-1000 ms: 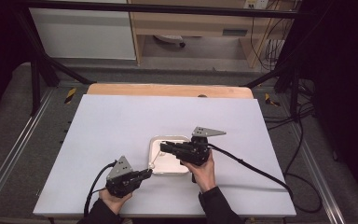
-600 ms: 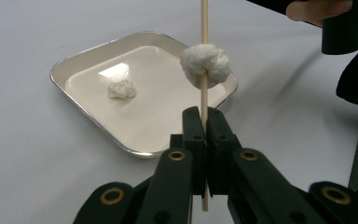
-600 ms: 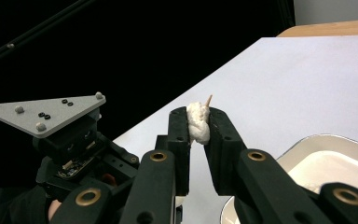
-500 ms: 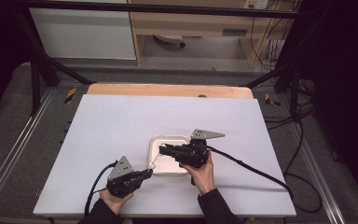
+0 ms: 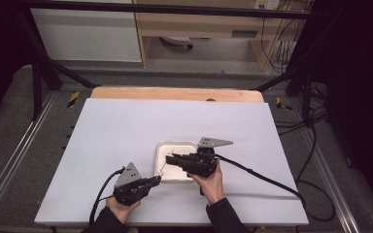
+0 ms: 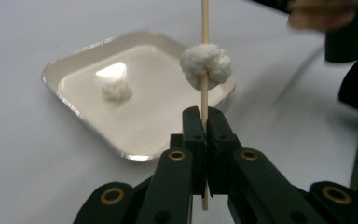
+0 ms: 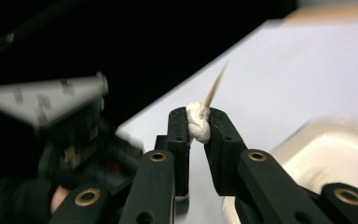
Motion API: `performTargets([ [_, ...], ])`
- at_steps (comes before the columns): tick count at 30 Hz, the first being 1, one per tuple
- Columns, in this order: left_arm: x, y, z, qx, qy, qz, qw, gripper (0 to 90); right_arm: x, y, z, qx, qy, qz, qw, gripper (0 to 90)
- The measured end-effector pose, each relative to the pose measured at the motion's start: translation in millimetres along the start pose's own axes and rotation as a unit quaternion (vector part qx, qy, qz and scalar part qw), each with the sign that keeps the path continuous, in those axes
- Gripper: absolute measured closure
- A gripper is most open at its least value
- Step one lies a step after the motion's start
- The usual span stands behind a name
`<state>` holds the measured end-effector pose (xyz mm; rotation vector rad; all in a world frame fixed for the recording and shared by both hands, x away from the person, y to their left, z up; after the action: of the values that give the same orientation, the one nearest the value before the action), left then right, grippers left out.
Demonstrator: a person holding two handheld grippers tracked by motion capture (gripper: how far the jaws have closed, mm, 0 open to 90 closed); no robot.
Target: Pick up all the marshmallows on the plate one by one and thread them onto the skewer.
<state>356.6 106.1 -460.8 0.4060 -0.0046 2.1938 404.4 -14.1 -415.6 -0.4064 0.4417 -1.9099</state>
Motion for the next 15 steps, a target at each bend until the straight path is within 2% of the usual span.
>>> performTargets([
  [1,-0.7,-0.5,3.3,-0.003,0.001,0.006,1.0,88.5,-3.3,-0.7,-8.2,-0.011,-0.016,0.007,0.9998,80.3],
  [2,-2.7,-1.0,2.5,-0.015,-0.005,0.015,0.9998,88.5,-5.9,-1.4,-15.5,-0.016,-0.021,0.01,0.9996,80.3],
  [5,-7.2,-1.7,-6.5,-0.007,-0.021,0.014,0.9997,88.4,-8.5,0.6,-24.1,-0.004,-0.027,0.004,0.9996,80.1],
  [7,-7.2,-2.6,-6.0,-0.006,-0.02,0.012,0.9997,88.4,-8.6,2.2,-26.4,-0.001,-0.031,-0.003,0.9995,79.8],
  [15,-7.9,-3.1,-6.3,-0.003,-0.021,0.011,0.9997,88.3,-9.4,1.7,-28.2,-0.004,-0.031,-0.005,0.9995,78.1],
])
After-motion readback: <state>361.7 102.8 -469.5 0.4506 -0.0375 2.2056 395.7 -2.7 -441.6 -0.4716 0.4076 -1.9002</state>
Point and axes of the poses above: each handheld gripper's, and its own axes: x roughly backward along the jaws, z roughly out of its top, y roughly to its right, the point moved 8 cm from there along -x, roughly forward along the jaws, and after that the axes turned 9 degrees about y, right-handed, at the moved point
